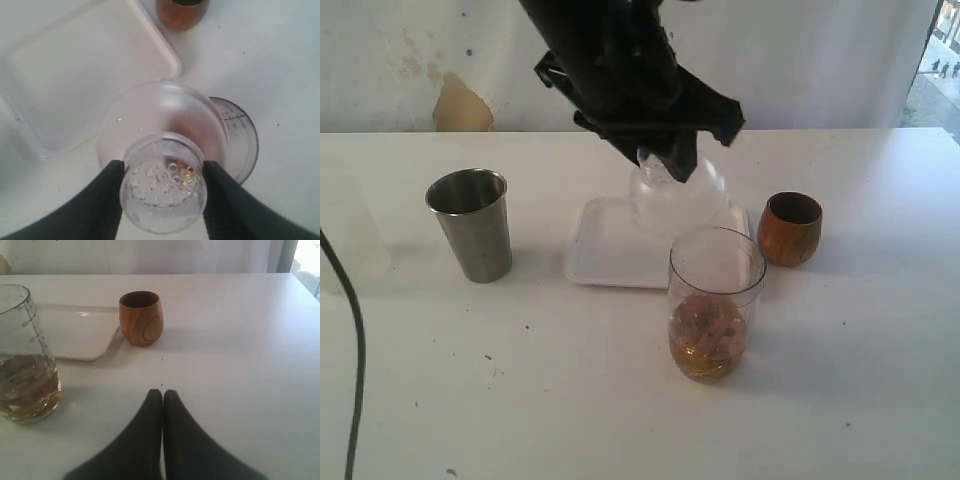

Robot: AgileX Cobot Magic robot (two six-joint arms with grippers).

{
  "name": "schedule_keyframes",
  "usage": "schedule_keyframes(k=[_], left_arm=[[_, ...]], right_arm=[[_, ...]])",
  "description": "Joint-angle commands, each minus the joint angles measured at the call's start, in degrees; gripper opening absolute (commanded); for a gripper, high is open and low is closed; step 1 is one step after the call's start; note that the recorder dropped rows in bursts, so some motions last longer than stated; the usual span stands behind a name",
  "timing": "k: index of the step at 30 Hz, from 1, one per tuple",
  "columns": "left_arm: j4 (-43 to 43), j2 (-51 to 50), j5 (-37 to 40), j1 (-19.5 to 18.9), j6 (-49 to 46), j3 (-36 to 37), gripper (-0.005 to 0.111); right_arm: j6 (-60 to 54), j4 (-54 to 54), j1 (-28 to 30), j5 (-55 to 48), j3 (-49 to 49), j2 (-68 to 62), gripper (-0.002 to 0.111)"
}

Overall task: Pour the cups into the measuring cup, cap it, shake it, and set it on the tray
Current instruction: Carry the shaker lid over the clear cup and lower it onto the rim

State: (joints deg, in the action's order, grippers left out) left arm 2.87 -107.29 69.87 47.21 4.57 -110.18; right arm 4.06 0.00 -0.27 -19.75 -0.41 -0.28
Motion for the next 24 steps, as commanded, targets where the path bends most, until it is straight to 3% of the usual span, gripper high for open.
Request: schedule_keyframes(k=[1,9,24], left_arm=[[0.24,-0.26,0.10,3.10,-0.36,-0.58,0.000],[-0.66,-1.71,0.10,5.54,-0.36,-0.58,0.000],[-1.11,-2.40,-0.04,5.54,-0.48,-0.58,0.000]], right_arm=[[0.22,0.00,0.27,0.15,0.41,0.28,0.000],[0.22,0.00,0.27,0.15,0.41,0.28,0.000],[0.22,0.00,0.27,0.15,0.41,0.28,0.000]])
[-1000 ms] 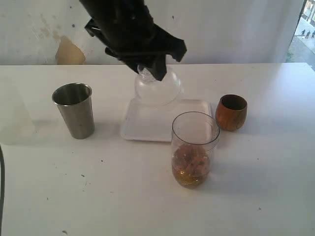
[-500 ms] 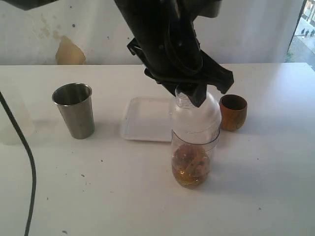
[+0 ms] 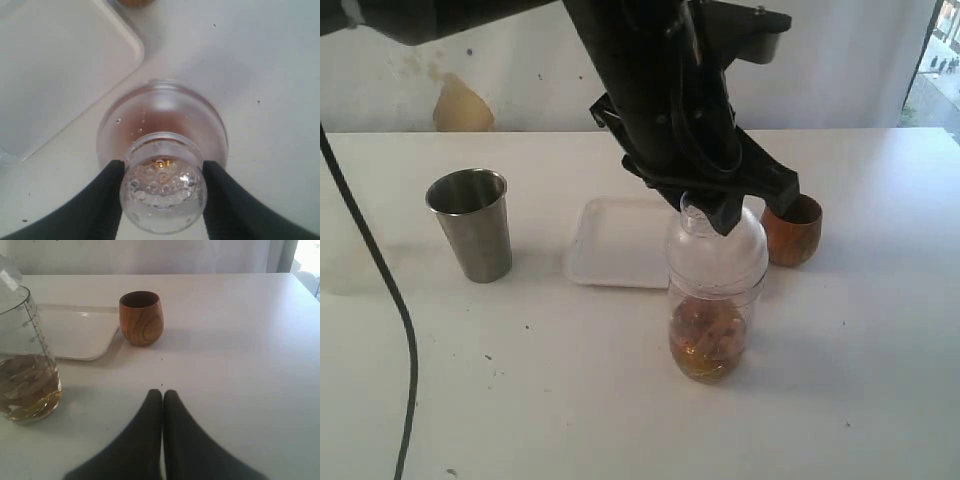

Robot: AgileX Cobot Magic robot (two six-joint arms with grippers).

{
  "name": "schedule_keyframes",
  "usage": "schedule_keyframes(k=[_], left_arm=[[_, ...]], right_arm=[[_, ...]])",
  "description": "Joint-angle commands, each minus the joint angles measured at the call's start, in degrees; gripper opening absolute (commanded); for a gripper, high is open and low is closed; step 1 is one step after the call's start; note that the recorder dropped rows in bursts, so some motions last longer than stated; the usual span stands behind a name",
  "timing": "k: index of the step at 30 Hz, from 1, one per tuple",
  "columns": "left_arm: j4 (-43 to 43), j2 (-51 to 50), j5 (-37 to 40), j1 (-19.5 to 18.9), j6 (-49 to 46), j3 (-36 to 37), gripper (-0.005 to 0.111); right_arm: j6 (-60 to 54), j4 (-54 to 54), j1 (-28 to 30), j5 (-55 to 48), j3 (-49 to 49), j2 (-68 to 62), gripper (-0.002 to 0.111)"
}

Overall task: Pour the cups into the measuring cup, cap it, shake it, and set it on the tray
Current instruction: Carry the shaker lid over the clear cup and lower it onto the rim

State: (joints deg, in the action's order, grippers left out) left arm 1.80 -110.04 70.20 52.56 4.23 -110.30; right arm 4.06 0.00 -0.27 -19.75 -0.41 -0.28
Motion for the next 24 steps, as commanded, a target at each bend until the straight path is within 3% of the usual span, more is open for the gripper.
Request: schedule_keyframes(k=[1,8,18,24], left_arm=[[0.07,0.35,-0.57,0.19,-0.13,-0.46,0.000],[0.95,0.35,-1.63,0.19,-0.13,-0.46,0.001],[1.10,0.35,-3.04,0.19,-0.13,-0.46,0.041],[1.10,0.35,-1.59,0.19,-0.13,-0.46,0.045]], right_arm=[[0.22,0.00,0.27,0.15,0.41,0.28,0.000],[0.89,0.00,0.27,0.15,0.41,0.28,0.000],[0.89,0.00,0.27,0.15,0.41,0.28,0.000],[0.89,0.00,0.27,0.15,0.41,0.28,0.000]])
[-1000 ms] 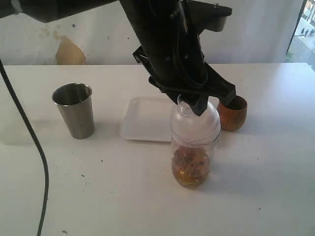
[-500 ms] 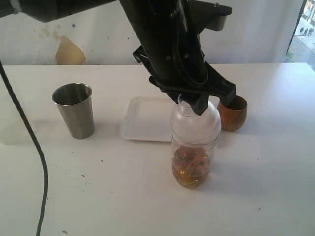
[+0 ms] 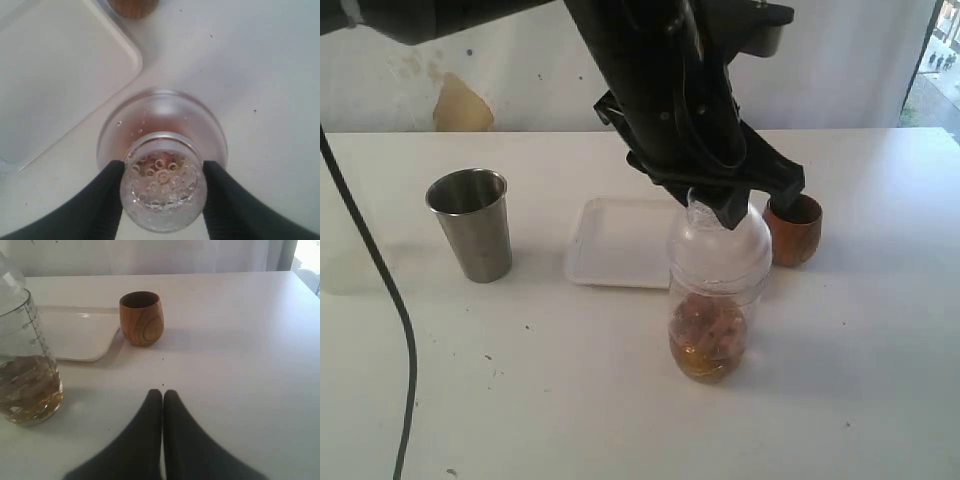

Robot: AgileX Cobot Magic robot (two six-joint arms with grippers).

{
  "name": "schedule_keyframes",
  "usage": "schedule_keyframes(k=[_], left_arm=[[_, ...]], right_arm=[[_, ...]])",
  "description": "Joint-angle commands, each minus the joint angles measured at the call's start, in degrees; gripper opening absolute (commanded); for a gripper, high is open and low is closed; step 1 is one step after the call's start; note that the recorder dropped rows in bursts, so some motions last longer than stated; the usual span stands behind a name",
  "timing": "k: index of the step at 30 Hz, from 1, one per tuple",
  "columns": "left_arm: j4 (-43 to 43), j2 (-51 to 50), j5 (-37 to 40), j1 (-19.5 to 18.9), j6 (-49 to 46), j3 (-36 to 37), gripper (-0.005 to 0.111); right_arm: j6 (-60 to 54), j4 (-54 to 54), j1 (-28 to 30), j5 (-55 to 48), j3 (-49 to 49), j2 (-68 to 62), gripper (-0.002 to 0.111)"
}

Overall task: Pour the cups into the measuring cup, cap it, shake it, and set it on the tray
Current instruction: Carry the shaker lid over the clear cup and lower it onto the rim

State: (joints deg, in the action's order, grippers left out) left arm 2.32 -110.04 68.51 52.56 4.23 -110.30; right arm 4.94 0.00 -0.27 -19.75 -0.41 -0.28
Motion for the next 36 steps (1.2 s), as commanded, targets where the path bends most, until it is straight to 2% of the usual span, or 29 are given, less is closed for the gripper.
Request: schedule_keyframes(k=[1,6,12,21,29,31,36], left_arm=[[0.44,0.35,1.46,0.19,-0.13,-0.46,0.045],[0.21,0.35,1.21,0.19,-0.13,-0.46,0.045],[2.14,0.35,-3.84,0.19,-0.13,-0.46,0.045],[-0.08,0.35,0.65,0.19,-0.22,-0.46,0.045],[-0.22,0.20,0.15,0.19,-0.22,-0.46,0.045],[0.02,-0.10,0.15,0.19,-0.22,-0.46,0.048],[0.41,-1.25,0.15,0.19,-0.22,-0.46,0.062]], right_arm=[[0.01,0.00,0.27,0.15,0.41,0.28,0.000],[0.01,0.00,0.27,0.15,0.41,0.28,0.000],[0.01,0.00,0.27,0.15,0.41,0.28,0.000],[0.01,0.00,0.27,0.15,0.41,0.28,0.000],[0.01,0.00,0.27,0.15,0.41,0.28,0.000],[0.01,0.00,0.27,0.15,0.41,0.28,0.000],[0.01,0.00,0.27,0.15,0.41,0.28,0.000]])
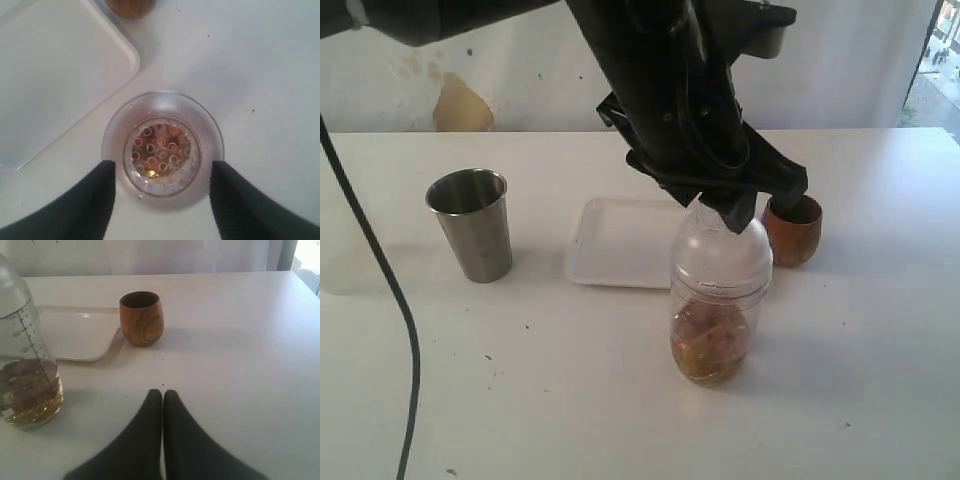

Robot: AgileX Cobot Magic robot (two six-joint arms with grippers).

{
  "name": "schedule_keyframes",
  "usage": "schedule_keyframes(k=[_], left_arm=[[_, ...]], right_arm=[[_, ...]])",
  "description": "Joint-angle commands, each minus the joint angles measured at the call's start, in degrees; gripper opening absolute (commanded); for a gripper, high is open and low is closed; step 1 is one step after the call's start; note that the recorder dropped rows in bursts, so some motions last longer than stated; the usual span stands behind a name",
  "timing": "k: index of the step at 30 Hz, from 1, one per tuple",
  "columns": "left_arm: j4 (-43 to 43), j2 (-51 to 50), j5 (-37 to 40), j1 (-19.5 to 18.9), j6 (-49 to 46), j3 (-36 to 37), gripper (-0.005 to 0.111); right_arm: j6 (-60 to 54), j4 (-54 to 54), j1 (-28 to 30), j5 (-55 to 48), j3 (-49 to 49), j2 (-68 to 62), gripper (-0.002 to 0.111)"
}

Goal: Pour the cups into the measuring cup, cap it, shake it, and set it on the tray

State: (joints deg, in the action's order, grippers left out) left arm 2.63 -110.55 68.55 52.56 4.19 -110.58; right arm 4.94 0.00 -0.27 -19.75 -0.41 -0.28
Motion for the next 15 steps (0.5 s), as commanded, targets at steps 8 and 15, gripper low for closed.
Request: schedule_keyframes(k=[8,15], left_arm=[[0.10,-0.86,0.12,0.19,-0.18,-0.17,0.063],[0.10,-0.74,0.25,0.19,-1.21,-0.17,0.063]], right_arm=[[0.01,0.00,0.27,0.15,0.41,0.28,0.000],[0.01,0.00,0.27,0.15,0.41,0.28,0.000]])
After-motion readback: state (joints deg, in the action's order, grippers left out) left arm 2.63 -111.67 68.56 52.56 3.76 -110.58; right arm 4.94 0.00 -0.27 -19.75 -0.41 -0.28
